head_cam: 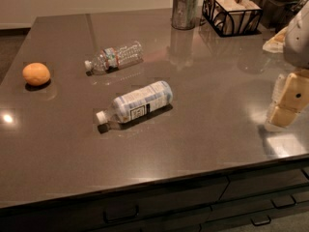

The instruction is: Place blue plastic bottle upright

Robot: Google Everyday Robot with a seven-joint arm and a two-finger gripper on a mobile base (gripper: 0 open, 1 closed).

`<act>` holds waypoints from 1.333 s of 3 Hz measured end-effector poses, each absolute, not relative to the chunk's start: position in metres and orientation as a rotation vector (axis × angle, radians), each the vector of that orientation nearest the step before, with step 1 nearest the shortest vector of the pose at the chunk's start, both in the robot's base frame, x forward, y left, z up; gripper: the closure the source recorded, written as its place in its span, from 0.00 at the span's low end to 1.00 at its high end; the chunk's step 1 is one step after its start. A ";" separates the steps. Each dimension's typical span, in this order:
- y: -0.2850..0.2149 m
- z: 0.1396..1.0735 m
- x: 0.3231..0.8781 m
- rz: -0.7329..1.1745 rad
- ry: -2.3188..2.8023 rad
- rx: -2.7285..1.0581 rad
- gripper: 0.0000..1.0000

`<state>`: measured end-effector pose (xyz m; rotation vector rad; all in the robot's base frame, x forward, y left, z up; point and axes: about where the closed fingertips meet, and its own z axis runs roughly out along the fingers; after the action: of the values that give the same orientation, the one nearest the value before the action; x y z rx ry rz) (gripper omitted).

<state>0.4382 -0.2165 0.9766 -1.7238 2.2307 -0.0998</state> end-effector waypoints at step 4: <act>-0.119 0.966 0.499 0.124 1.963 -1.931 0.00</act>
Offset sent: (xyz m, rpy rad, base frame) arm 0.0376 0.0322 0.0046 0.0717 0.0154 0.0877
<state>0.4993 -0.1190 0.9657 -1.9314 1.9625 0.1240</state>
